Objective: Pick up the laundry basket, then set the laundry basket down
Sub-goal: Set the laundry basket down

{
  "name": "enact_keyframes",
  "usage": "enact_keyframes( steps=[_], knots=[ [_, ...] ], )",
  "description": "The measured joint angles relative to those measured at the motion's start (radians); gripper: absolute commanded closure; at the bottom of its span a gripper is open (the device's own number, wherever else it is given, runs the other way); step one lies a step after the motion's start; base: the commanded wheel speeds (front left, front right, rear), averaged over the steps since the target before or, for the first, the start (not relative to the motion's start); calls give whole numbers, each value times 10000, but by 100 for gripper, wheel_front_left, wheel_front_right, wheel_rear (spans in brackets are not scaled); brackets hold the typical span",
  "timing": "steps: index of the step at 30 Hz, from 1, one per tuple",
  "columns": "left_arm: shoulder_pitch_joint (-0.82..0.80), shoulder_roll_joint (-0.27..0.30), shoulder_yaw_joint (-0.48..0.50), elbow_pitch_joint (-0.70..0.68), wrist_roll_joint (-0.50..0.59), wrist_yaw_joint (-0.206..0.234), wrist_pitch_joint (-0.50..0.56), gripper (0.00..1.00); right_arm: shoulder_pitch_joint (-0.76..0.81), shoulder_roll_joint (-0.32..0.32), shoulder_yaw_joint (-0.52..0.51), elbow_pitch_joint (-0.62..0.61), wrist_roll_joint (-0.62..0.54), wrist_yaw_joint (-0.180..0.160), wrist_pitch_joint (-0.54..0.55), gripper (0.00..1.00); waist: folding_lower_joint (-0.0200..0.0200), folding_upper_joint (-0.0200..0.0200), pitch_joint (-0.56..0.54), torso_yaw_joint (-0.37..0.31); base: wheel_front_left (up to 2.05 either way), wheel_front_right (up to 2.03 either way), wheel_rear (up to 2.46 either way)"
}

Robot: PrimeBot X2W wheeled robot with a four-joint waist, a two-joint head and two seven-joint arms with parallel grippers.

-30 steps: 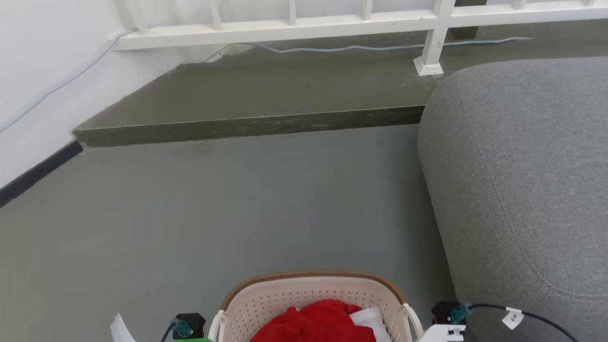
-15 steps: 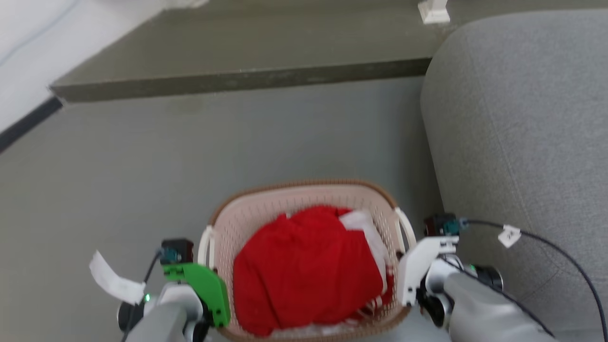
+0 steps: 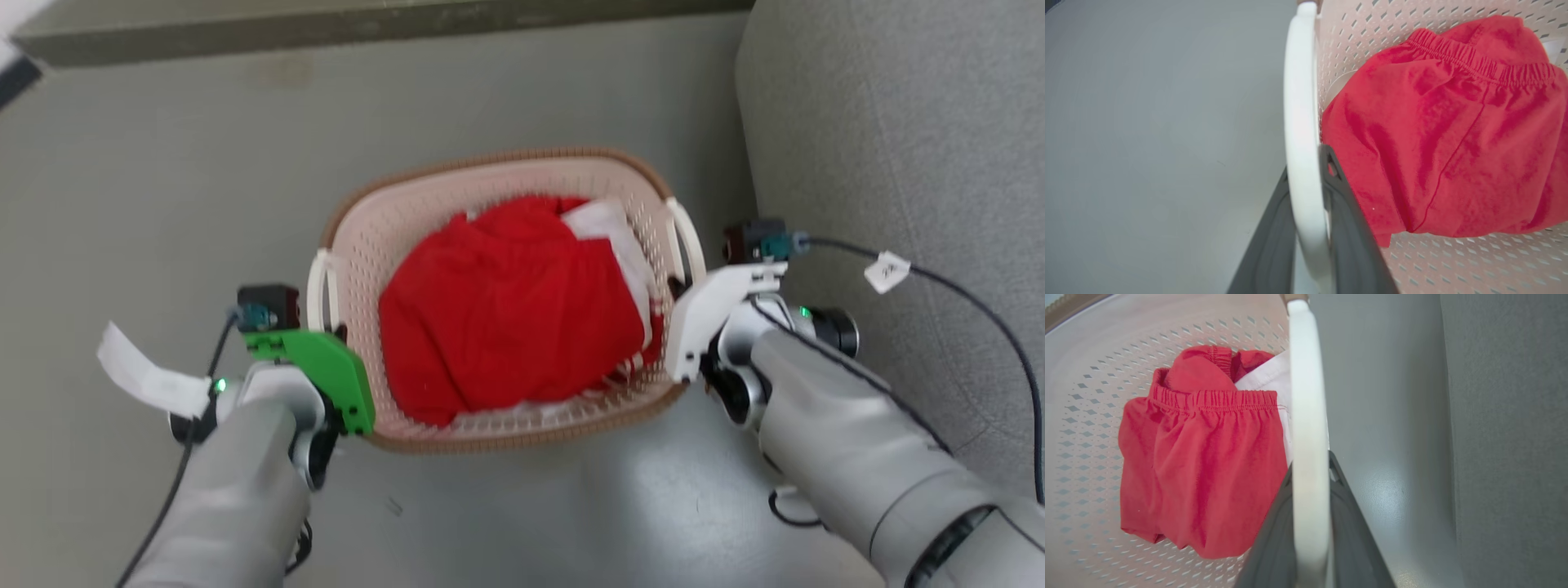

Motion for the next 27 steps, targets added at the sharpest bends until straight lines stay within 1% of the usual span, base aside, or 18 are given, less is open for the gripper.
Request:
enact_keyframes(
  steps=[1,6,25,27],
  knots=[
    [-144,17,8,-17,8,10,0,100,-151,-10,-10,-35,-2,-63,0,100,0,0,132,-10,0,0,0],
    [-799,44,12,-98,100,88,2,100,-795,-52,-61,-48,-73,-157,-36,100,0,0,778,-53,0,0,0],
    [-2992,171,-10,-253,552,228,2,100,-2834,-180,-257,54,-380,-293,-443,100,0,0,3262,-42,0,0,0],
    [-3236,171,-10,-263,579,228,-17,100,-3112,-198,-265,90,-453,-318,-470,100,1,0,3653,-16,0,0,0]
  ],
)
